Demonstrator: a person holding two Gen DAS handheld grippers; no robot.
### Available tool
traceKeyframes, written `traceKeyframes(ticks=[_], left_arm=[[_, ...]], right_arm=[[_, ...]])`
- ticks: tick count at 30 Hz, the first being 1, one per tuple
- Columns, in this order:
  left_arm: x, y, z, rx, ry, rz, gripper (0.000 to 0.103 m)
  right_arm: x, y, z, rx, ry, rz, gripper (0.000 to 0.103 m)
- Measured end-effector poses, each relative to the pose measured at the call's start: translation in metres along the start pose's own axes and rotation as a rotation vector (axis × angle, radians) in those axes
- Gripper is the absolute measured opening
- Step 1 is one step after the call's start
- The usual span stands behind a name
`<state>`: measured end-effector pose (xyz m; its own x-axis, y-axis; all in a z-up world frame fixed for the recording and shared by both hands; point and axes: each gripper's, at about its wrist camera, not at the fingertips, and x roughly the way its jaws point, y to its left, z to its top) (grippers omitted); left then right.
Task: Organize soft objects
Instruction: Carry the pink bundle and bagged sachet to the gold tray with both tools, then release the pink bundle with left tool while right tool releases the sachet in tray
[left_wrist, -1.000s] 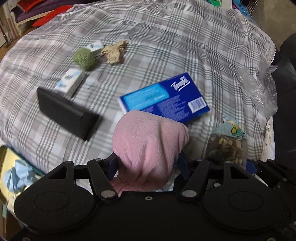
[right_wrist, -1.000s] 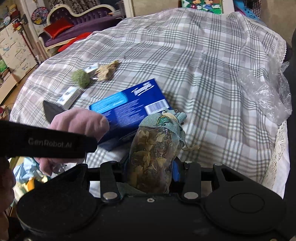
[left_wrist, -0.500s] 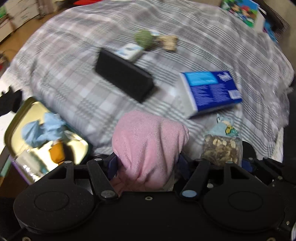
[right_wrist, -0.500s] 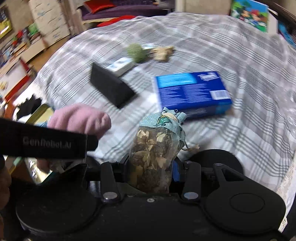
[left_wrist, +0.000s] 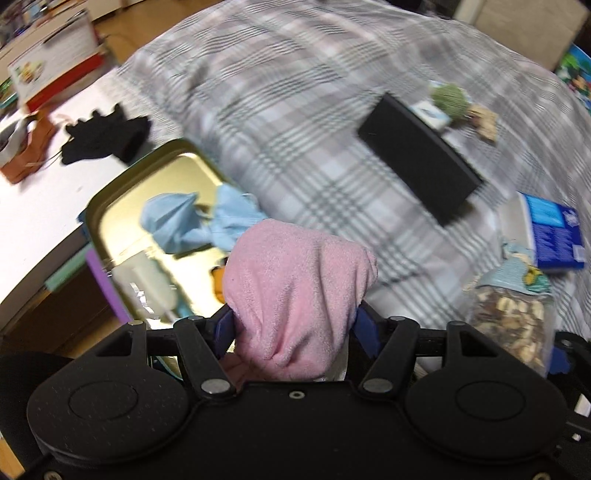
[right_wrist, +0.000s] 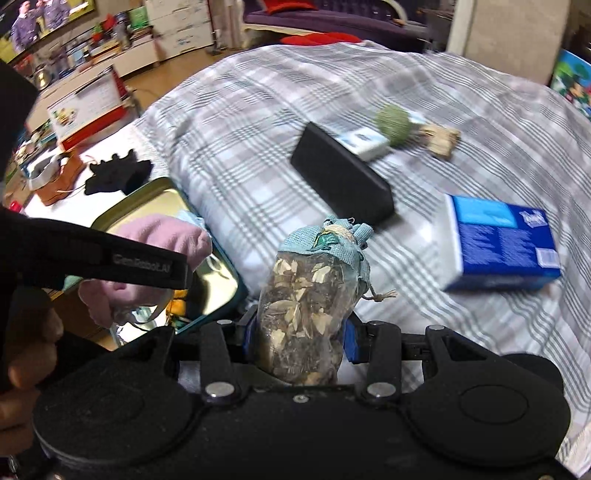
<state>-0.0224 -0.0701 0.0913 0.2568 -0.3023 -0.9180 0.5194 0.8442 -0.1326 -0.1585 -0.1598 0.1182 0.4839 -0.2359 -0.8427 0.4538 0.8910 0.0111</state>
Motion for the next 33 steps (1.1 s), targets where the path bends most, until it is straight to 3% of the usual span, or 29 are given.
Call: traceKeyframes(ticks=[18, 33], left_arm=[[0.040, 0.105, 0.056, -0.205, 0.028, 0.162, 0.062], [0.078, 0.161, 0.080, -0.315, 0.062, 0.244, 0.062]], right_arm=[[0.044, 0.057, 0.056, -0.079, 0.010, 0.081, 0.042], [0.088, 0.125, 0.072, -0.217, 0.073, 0.153, 0.042]])
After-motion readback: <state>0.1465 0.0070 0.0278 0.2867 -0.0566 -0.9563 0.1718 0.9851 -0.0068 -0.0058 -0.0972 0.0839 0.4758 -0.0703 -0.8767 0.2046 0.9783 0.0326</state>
